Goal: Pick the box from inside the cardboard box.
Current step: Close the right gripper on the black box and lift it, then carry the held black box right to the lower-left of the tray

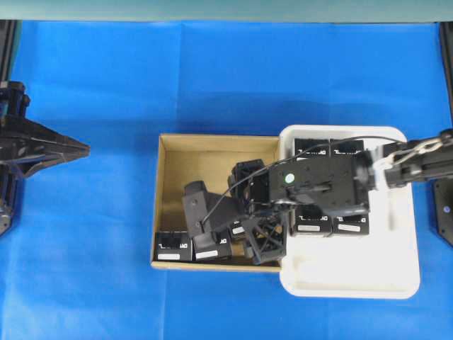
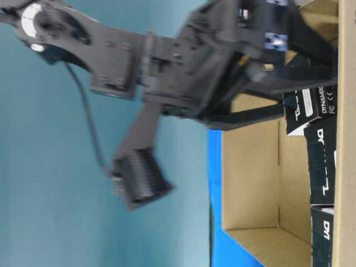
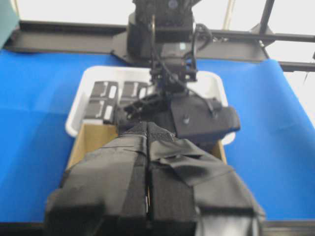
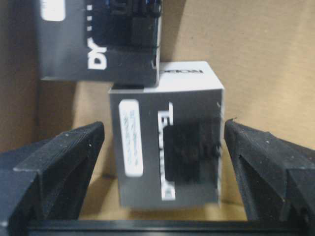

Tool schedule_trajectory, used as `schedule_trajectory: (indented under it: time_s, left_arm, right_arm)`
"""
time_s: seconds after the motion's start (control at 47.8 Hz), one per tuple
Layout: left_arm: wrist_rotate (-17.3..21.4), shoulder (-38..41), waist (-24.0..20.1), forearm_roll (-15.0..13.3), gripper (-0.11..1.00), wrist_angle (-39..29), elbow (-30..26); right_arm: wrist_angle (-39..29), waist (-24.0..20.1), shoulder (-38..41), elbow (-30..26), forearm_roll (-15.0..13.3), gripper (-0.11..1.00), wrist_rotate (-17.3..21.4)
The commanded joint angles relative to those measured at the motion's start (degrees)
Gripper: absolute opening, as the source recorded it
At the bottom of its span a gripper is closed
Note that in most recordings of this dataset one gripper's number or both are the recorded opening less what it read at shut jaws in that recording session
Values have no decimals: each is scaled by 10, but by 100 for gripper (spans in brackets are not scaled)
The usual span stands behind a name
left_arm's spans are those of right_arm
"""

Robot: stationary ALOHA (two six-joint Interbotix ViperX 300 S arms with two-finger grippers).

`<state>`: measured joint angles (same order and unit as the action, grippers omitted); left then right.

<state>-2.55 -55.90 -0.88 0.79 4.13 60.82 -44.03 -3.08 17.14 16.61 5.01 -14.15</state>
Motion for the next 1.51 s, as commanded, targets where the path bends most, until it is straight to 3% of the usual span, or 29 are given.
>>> schedule_trajectory:
  time_s: [0.0, 0.23, 0.461, 0.565, 0.691, 1.193, 1.486]
  left_arm:
    - [0, 4, -1, 2, -7, 4, -7]
    - [0, 4, -1, 2, -7, 4, -7]
    - [-1, 4, -2, 2, -7, 4, -7]
    - [0, 4, -2, 2, -7, 4, -7]
    - [-1, 4, -2, 2, -7, 3, -7]
    - [-1, 3, -3, 2, -7, -6, -7]
    - [-1, 2, -3, 1, -7, -18, -7]
  right_arm:
    - [5, -2, 11, -2, 1, 100, 4]
    - [9, -1, 11, -2, 1, 100, 6]
    - [3, 0, 5, -13, 3, 97, 39]
    - [1, 0, 3, -18, 1, 86, 45]
    - [-18, 2, -1, -21, 1, 62, 45]
    - [-91, 43, -77, -54, 1, 62, 54]
    - [-221, 49, -157, -78, 5, 62, 127]
